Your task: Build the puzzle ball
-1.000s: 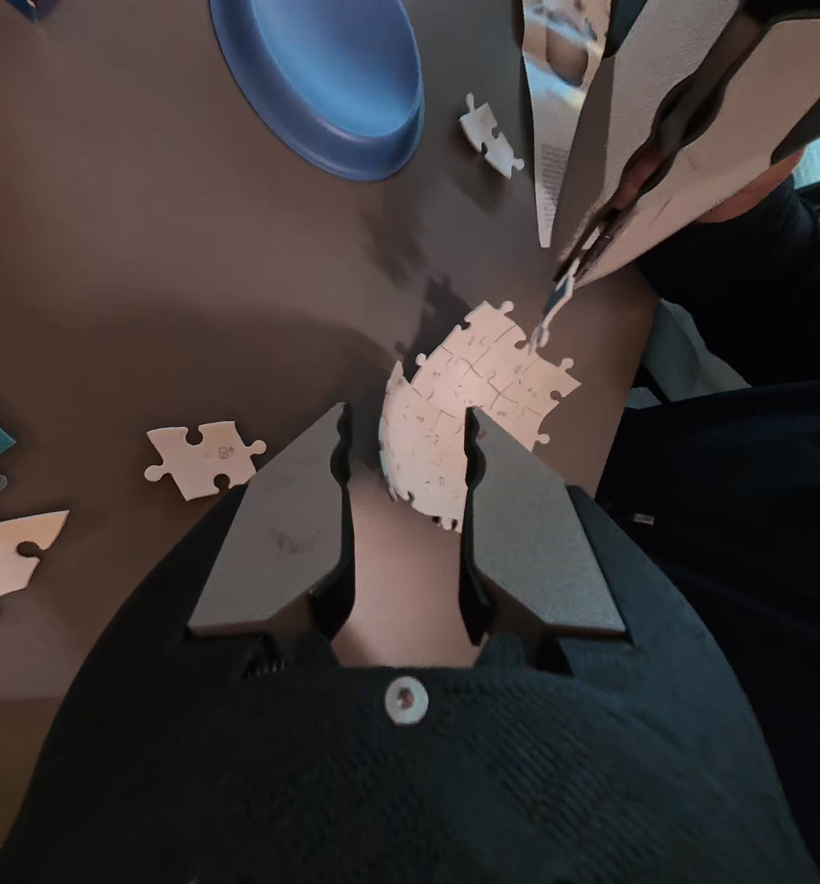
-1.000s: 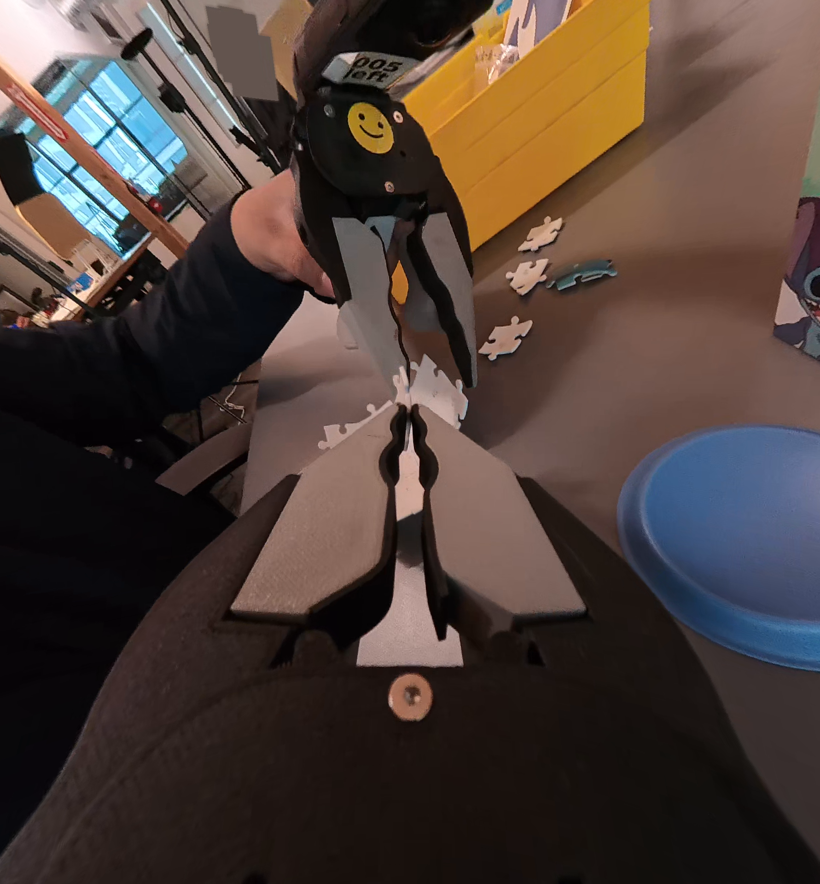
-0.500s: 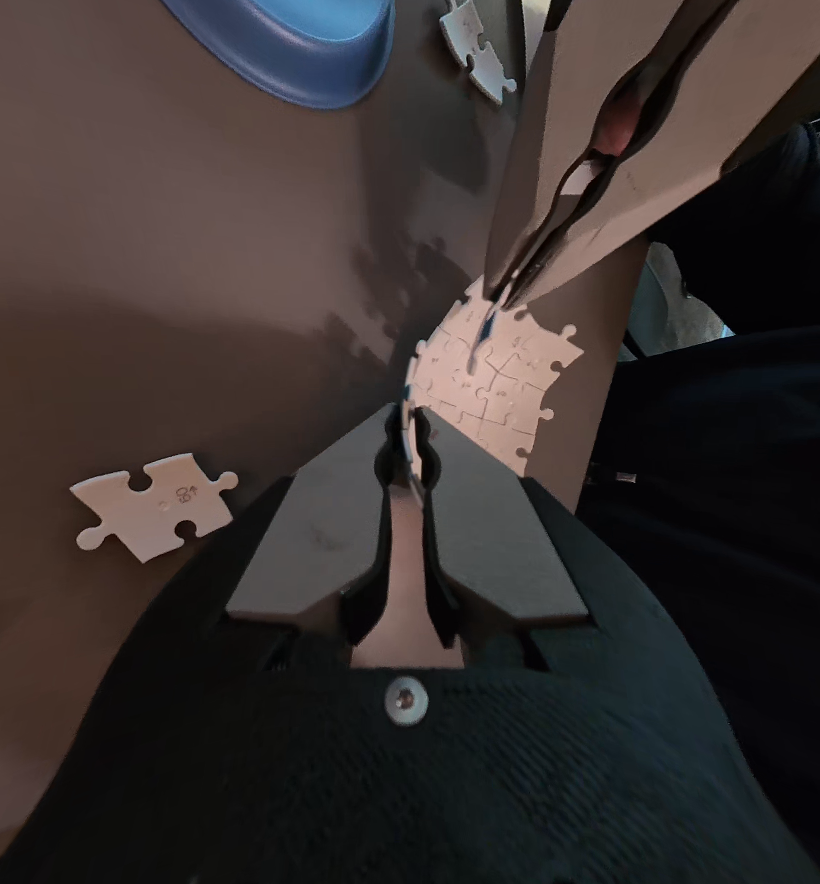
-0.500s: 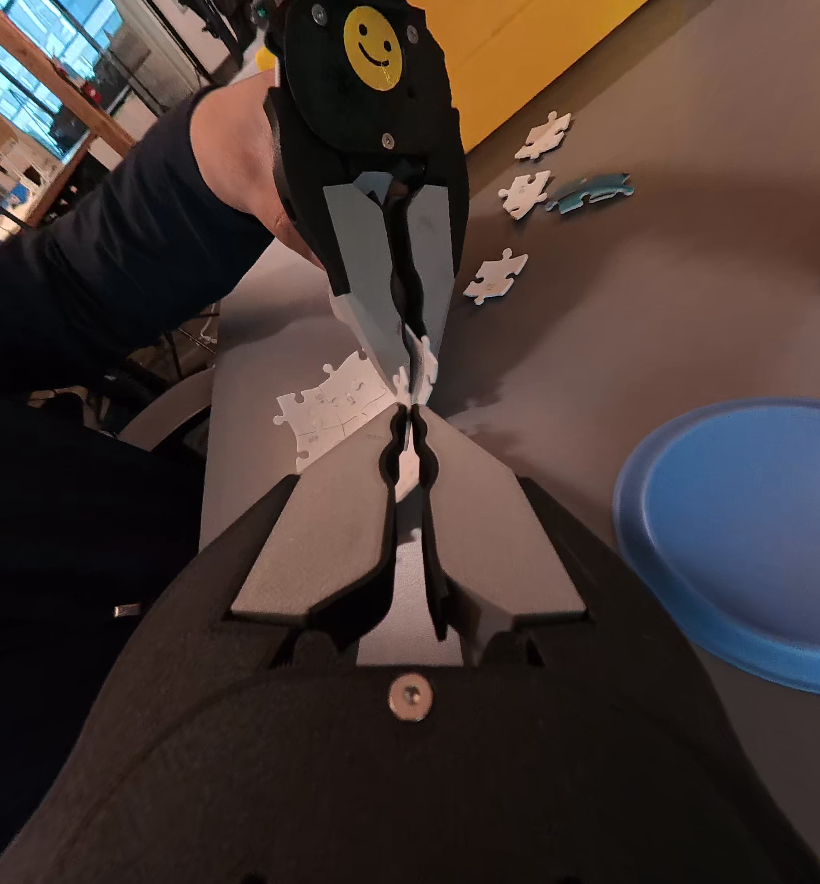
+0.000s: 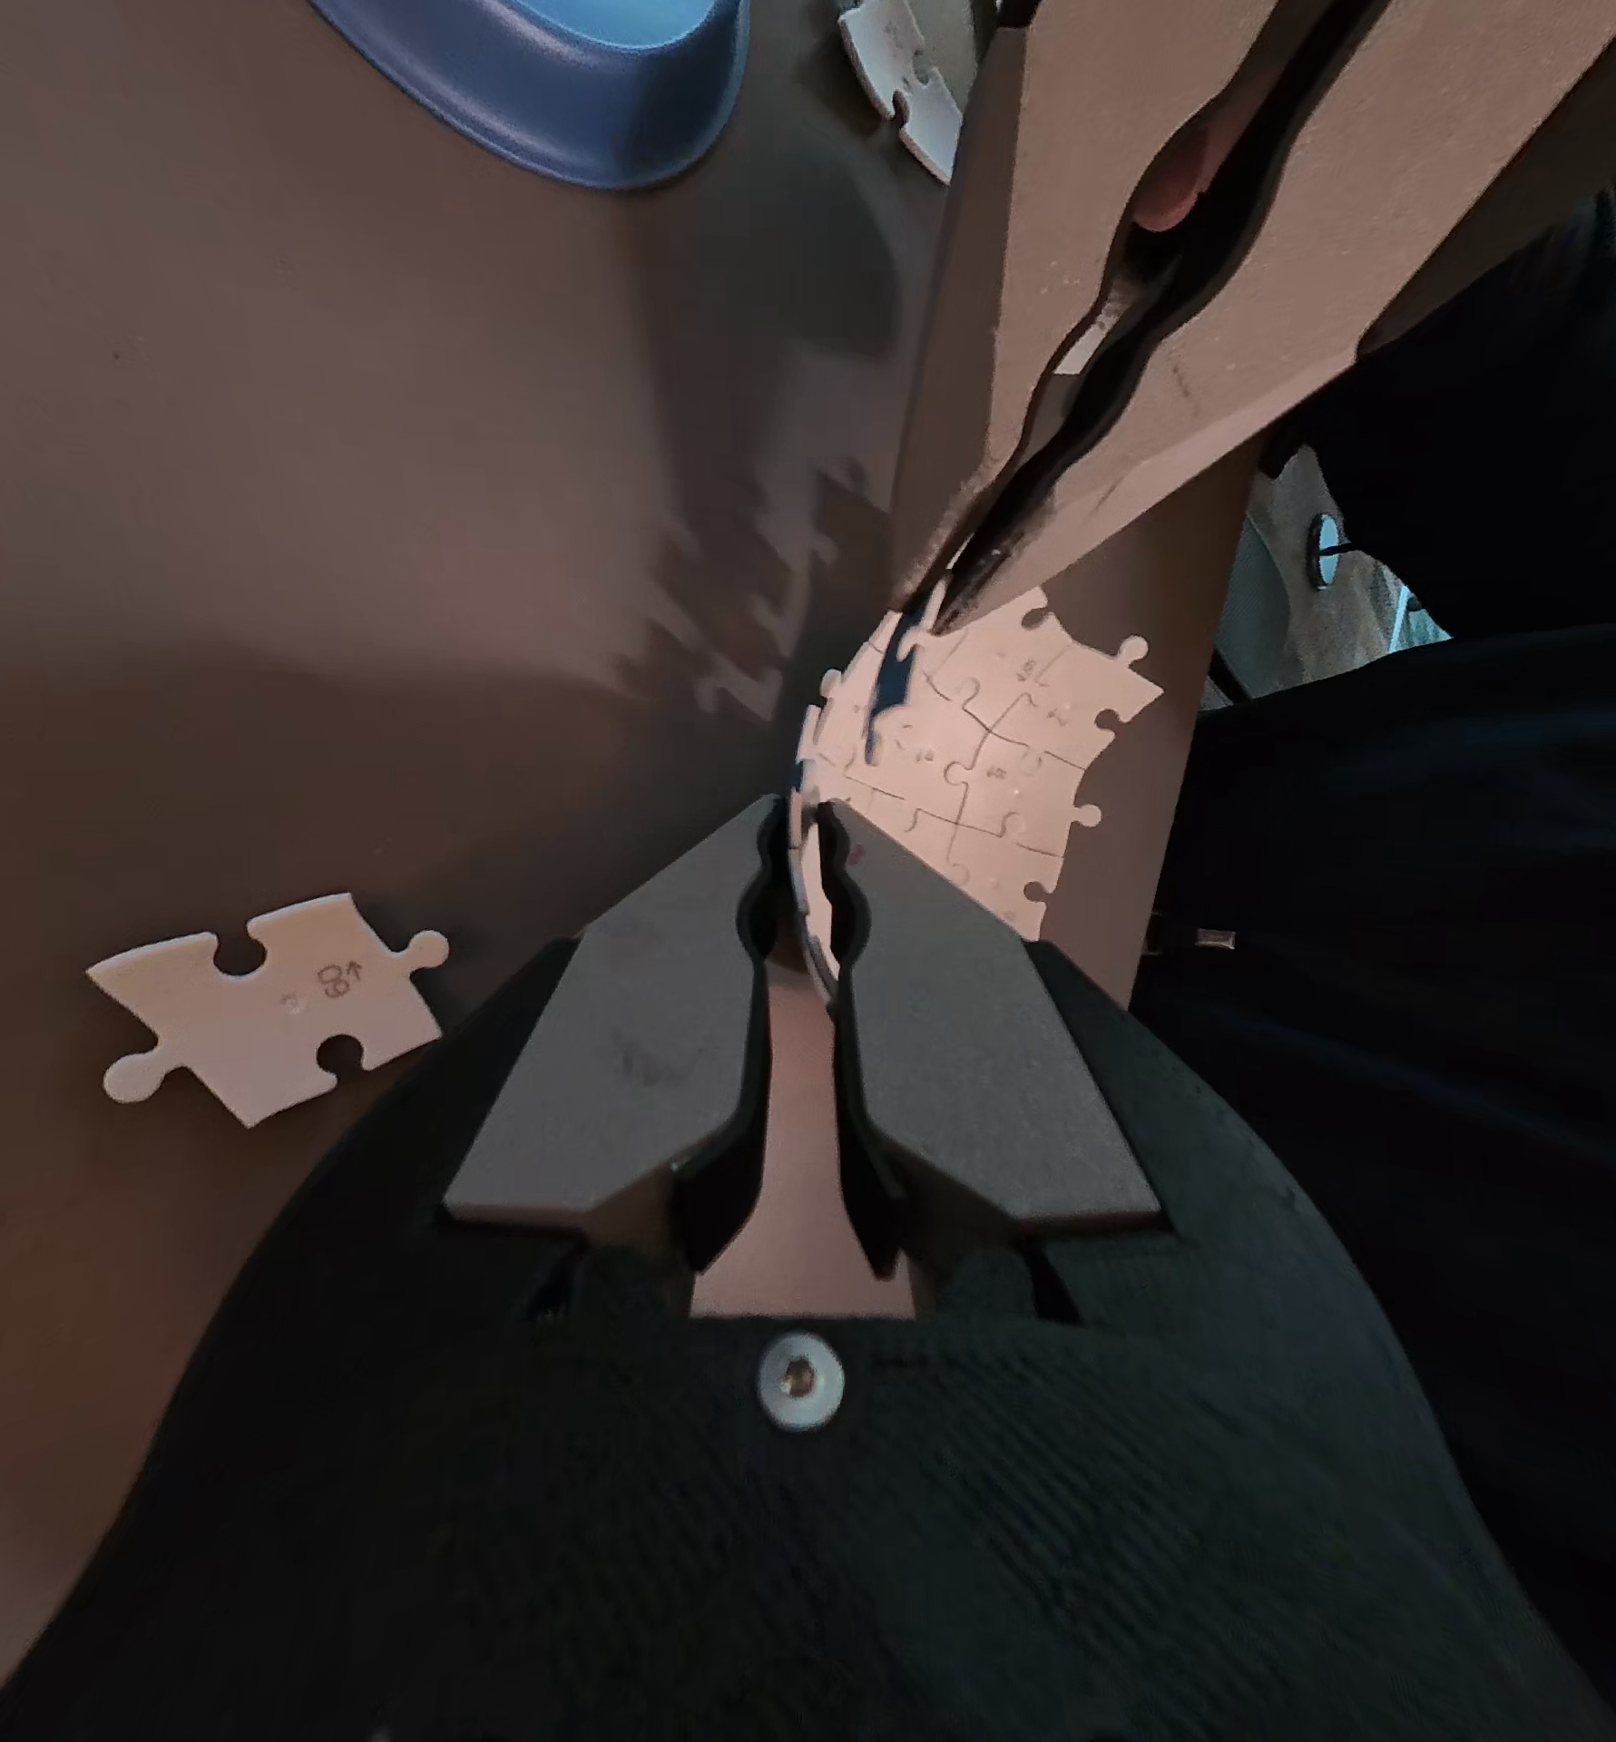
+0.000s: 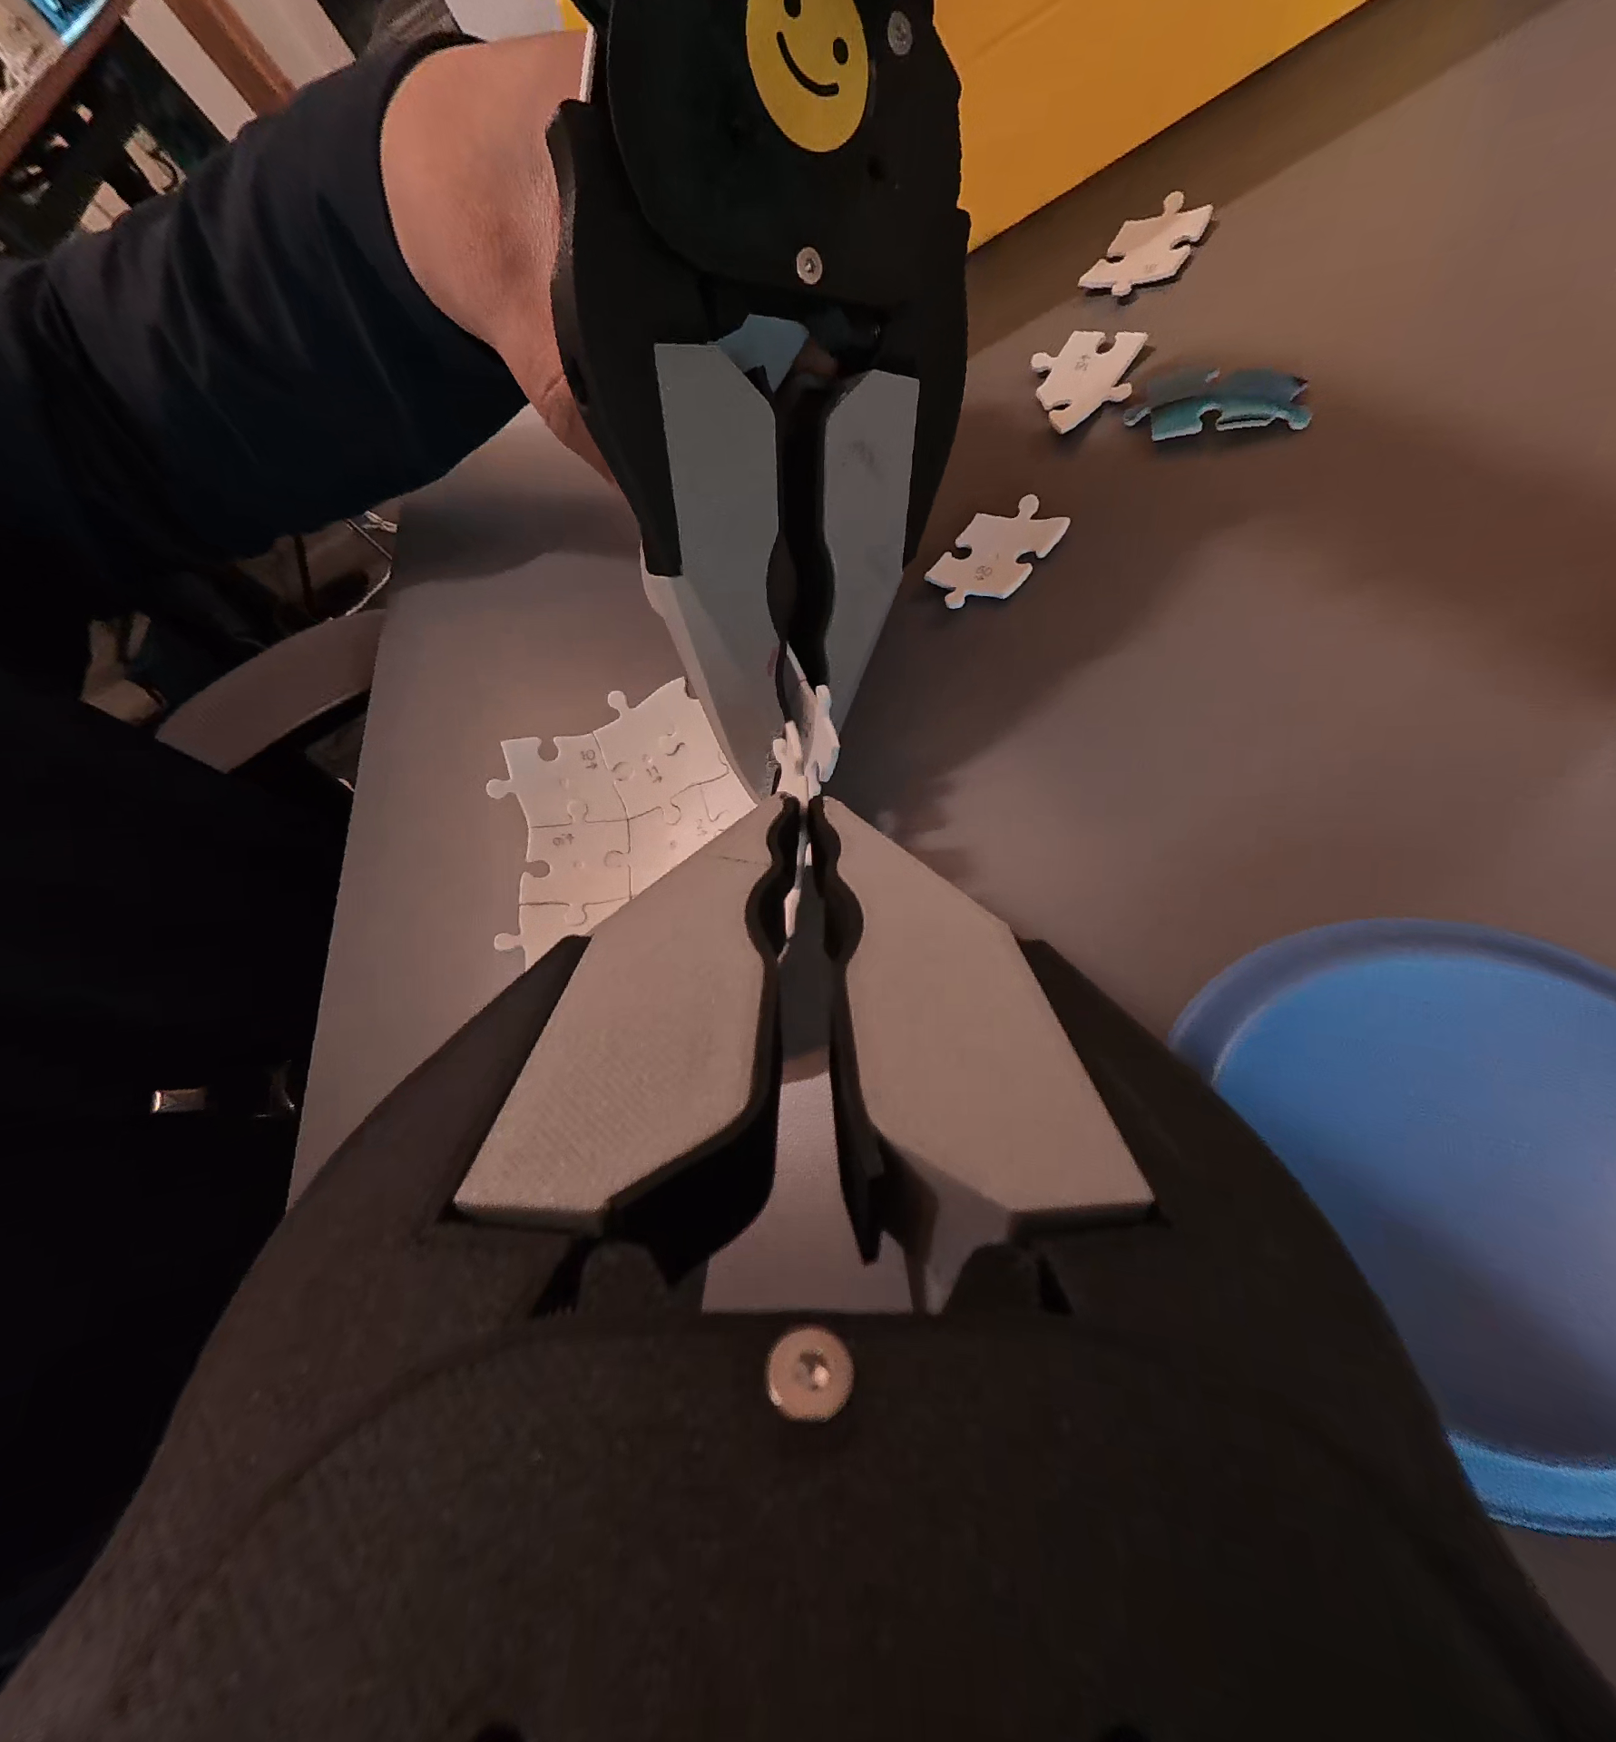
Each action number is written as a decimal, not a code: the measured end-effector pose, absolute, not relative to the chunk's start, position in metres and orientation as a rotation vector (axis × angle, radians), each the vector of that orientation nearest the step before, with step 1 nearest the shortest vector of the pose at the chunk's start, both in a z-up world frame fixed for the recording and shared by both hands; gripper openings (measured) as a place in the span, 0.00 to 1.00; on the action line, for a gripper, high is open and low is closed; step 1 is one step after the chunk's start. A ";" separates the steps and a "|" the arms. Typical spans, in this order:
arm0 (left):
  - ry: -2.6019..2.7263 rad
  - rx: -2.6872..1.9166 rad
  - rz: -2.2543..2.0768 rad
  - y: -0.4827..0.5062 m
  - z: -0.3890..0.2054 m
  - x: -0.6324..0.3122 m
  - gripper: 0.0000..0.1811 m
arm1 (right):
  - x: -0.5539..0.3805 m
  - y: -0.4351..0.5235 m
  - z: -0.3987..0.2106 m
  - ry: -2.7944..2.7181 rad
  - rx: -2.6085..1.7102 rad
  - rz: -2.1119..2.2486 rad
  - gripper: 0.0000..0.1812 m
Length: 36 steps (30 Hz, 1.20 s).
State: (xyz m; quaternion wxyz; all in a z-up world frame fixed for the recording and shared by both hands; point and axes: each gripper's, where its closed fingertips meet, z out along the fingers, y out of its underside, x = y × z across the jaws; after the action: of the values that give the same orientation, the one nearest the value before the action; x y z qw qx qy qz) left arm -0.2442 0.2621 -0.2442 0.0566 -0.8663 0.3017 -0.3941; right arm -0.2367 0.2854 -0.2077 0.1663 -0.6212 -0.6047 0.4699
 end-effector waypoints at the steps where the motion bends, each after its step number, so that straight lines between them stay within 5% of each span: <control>1: 0.914 -2.626 -1.197 0.262 -0.244 -0.244 0.02 | -0.237 0.286 -0.208 -1.719 -1.772 1.337 0.00; 36: 0.838 -2.623 -1.232 0.249 -0.243 -0.245 0.04 | -0.241 0.280 -0.224 -1.762 -1.850 1.333 0.00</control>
State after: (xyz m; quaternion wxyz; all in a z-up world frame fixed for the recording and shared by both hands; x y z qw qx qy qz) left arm -0.2446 0.2495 -0.2428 0.0624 -0.8679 0.2773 -0.4075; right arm -0.2406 0.2798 -0.2235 0.1294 -0.6367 -0.6062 0.4587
